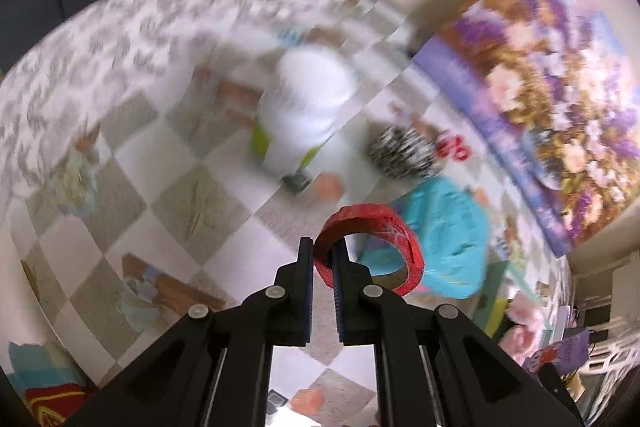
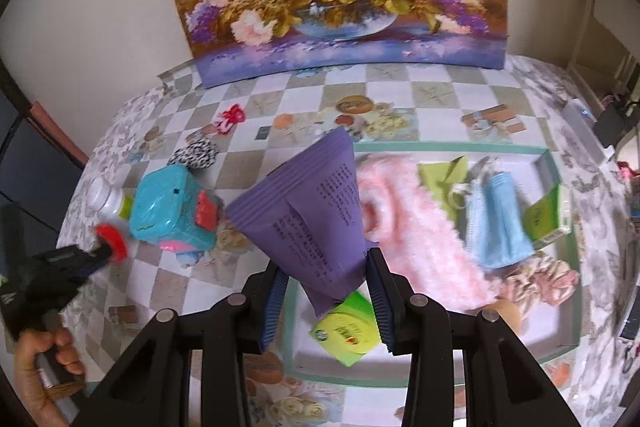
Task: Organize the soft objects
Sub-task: 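Carry the red tape ring and purple packet over the white tray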
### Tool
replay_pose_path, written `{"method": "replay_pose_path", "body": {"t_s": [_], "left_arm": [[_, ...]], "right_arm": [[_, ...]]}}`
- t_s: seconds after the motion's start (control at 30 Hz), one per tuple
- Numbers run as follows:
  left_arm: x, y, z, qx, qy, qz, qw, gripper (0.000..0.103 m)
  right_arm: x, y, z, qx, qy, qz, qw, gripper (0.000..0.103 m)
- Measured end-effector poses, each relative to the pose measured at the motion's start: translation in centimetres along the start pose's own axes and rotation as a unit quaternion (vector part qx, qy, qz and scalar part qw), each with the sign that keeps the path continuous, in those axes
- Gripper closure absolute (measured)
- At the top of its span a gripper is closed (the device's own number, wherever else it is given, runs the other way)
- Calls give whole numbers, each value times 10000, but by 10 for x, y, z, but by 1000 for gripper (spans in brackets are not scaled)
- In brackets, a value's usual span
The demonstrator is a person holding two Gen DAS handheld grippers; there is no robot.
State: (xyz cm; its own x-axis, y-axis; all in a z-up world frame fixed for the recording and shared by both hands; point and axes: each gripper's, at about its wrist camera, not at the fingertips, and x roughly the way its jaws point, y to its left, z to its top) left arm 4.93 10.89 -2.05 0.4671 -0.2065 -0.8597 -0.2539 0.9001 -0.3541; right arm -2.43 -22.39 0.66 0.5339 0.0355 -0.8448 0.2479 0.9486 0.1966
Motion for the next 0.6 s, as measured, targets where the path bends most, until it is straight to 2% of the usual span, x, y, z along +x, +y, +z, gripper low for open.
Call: {"method": "replay_pose_path", "body": {"t_s": [0.13, 0.27, 0.4, 0.6], "left_arm": [[-21, -40, -3, 558, -302, -267, 9976, 94], [-25, -85, -18, 1179, -324, -516, 9912, 94], [-15, -132, -45, 1867, -21, -740, 9796, 94], [2, -190, -91, 2710, 481, -1019, 9560, 94]], "right_arm": [[-4, -16, 2, 150, -39, -160, 9998, 61], [-8, -40, 3, 384, -40, -380, 9985, 61], [-12, -73, 0, 703, 7, -767, 9946, 61], [-20, -119, -9, 1066, 74, -1283, 9860, 61]]}}
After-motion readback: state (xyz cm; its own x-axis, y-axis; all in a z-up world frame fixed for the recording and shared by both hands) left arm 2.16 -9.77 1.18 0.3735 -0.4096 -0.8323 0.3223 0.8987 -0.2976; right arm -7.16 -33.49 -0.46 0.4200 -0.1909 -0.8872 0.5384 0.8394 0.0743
